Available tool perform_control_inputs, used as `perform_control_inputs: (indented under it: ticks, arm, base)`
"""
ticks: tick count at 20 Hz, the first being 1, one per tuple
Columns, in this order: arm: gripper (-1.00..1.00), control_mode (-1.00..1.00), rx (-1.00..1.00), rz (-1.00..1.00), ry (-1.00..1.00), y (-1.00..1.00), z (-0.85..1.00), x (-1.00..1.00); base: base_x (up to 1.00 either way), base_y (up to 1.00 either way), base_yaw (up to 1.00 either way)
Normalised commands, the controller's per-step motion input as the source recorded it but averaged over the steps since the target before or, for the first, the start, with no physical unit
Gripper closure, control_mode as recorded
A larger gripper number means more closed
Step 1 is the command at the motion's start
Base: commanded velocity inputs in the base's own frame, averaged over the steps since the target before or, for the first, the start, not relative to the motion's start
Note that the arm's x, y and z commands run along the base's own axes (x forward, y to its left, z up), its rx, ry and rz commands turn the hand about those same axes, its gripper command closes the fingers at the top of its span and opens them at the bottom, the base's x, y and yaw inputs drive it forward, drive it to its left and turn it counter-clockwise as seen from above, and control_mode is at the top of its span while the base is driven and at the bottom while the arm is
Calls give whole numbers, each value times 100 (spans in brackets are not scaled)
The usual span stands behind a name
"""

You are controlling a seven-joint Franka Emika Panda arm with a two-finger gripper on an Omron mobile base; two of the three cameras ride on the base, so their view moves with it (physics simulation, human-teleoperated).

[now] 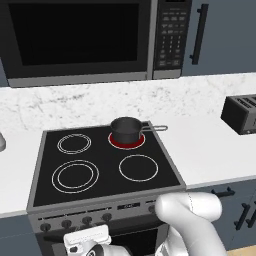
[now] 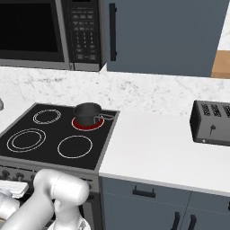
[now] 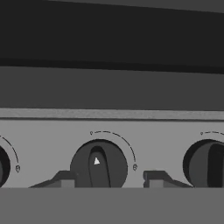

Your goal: Turn off the rear right burner of the stove.

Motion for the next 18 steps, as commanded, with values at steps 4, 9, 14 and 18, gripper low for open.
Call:
perform_control_inputs:
  ticks: [4, 9, 14, 18]
  arm:
    - [100, -100, 0, 0, 0, 0, 3, 0]
    - [100, -100, 3, 0, 0, -1, 9, 0]
    - [100, -100, 11, 3, 0, -14, 0, 0]
    - [100, -100, 23, 2, 0, -5, 0, 0]
  base:
    - [0, 0, 0]
    - [0, 0, 0]
    - [0, 0, 0]
    - [0, 0, 0]
